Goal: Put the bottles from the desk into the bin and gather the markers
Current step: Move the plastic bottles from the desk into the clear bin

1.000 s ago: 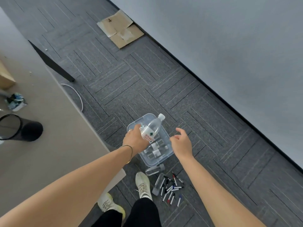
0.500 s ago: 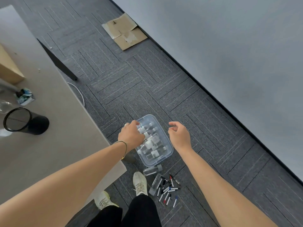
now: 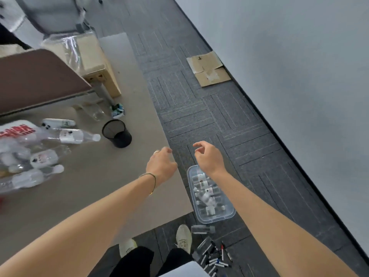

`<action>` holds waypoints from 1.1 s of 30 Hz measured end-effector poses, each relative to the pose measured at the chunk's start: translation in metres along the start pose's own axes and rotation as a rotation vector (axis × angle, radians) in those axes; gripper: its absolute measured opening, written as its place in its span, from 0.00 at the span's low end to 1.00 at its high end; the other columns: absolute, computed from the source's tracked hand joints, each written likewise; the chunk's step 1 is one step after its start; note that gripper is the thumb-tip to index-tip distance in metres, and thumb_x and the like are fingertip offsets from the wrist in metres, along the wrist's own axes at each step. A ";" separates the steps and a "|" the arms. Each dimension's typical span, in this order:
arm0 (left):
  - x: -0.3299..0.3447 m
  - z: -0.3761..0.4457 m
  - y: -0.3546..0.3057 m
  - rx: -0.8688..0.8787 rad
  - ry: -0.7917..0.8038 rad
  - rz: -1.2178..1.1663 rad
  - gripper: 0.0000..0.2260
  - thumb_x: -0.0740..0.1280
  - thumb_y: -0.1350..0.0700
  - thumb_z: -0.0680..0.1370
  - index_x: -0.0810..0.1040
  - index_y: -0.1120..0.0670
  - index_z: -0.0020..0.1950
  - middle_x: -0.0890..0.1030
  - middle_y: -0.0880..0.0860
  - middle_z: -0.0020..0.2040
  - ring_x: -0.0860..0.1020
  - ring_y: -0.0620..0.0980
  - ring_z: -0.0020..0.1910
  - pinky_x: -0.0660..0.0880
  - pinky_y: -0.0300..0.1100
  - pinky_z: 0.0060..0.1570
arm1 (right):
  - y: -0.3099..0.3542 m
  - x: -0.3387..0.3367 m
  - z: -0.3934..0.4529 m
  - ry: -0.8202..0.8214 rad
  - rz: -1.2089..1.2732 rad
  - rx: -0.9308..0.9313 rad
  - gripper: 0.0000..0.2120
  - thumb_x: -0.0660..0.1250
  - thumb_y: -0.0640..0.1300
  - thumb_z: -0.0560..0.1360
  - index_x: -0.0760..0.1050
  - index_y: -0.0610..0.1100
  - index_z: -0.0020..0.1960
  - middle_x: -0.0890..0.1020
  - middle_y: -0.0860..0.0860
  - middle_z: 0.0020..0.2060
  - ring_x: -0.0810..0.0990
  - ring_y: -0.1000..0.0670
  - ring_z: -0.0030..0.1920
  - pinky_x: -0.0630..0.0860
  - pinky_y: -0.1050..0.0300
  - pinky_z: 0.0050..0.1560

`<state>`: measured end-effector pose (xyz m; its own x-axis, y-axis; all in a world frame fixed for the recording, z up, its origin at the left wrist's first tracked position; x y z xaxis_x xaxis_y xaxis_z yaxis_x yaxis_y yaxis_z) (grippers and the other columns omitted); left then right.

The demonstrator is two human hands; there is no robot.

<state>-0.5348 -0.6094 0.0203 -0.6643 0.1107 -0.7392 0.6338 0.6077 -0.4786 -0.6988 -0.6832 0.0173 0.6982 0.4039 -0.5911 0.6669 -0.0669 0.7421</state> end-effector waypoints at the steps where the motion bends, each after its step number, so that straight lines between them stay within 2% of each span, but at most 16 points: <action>1: -0.012 -0.003 0.011 -0.018 -0.021 -0.016 0.24 0.66 0.56 0.76 0.72 0.48 0.72 0.74 0.54 0.66 0.80 0.57 0.56 0.80 0.51 0.56 | 0.015 0.011 0.001 0.020 -0.016 -0.028 0.14 0.64 0.40 0.77 0.80 0.48 0.61 0.85 0.51 0.48 0.82 0.47 0.48 0.78 0.51 0.51; 5: -0.062 -0.014 0.061 -0.086 -0.103 -0.100 0.25 0.66 0.56 0.75 0.71 0.48 0.72 0.73 0.54 0.67 0.79 0.56 0.58 0.79 0.51 0.57 | 0.077 0.063 -0.003 0.093 -0.063 -0.139 0.15 0.64 0.39 0.75 0.81 0.49 0.59 0.86 0.52 0.47 0.83 0.48 0.47 0.78 0.53 0.50; 9: -0.108 -0.026 0.115 -0.134 -0.163 -0.150 0.25 0.66 0.55 0.76 0.70 0.48 0.74 0.73 0.54 0.69 0.76 0.56 0.64 0.77 0.52 0.62 | 0.133 0.117 -0.014 0.173 -0.122 -0.248 0.14 0.64 0.38 0.77 0.80 0.48 0.60 0.84 0.53 0.47 0.81 0.51 0.46 0.76 0.56 0.47; 15: -0.170 -0.046 0.226 -0.225 -0.248 -0.217 0.27 0.68 0.55 0.78 0.68 0.48 0.77 0.72 0.55 0.72 0.74 0.56 0.68 0.75 0.49 0.63 | 0.219 0.210 -0.039 0.245 -0.198 -0.366 0.16 0.65 0.38 0.76 0.81 0.49 0.60 0.85 0.52 0.50 0.82 0.50 0.51 0.73 0.57 0.50; 20: -0.215 -0.068 0.322 -0.287 -0.293 -0.223 0.26 0.67 0.55 0.78 0.68 0.49 0.76 0.75 0.54 0.71 0.73 0.56 0.71 0.74 0.50 0.64 | 0.272 0.288 -0.059 0.306 -0.270 -0.426 0.17 0.66 0.38 0.75 0.82 0.49 0.61 0.83 0.56 0.47 0.82 0.51 0.51 0.75 0.56 0.54; 26: -0.246 -0.081 0.410 -0.328 -0.334 -0.197 0.26 0.67 0.57 0.77 0.70 0.50 0.76 0.77 0.53 0.69 0.76 0.56 0.67 0.75 0.51 0.63 | 0.309 0.350 -0.073 0.371 -0.370 -0.448 0.16 0.64 0.41 0.78 0.78 0.51 0.64 0.82 0.57 0.50 0.81 0.52 0.53 0.77 0.52 0.56; 30: -0.250 -0.069 0.430 -0.308 -0.327 -0.119 0.26 0.67 0.57 0.76 0.70 0.51 0.75 0.79 0.53 0.65 0.77 0.55 0.63 0.76 0.49 0.61 | 0.315 0.367 -0.070 0.383 -0.424 -0.441 0.17 0.62 0.41 0.79 0.78 0.50 0.66 0.82 0.56 0.51 0.82 0.51 0.54 0.78 0.52 0.55; 33: -0.249 -0.049 0.431 -0.263 -0.289 -0.066 0.26 0.67 0.57 0.77 0.68 0.50 0.76 0.78 0.53 0.65 0.76 0.54 0.63 0.75 0.48 0.63 | 0.317 0.374 -0.059 0.396 -0.449 -0.424 0.17 0.62 0.41 0.78 0.77 0.51 0.65 0.82 0.57 0.52 0.81 0.52 0.55 0.77 0.52 0.55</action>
<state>-0.1156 -0.3367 0.0213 -0.5372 -0.1388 -0.8320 0.4454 0.7909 -0.4196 -0.2414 -0.4997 0.0498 0.1814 0.6144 -0.7678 0.6528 0.5087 0.5613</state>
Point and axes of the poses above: each hand's wrist, its own z-axis towards the middle knuckle, its own x-axis out of the palm, y = z × x, the point moved 3 cm from there along z, towards the middle knuckle
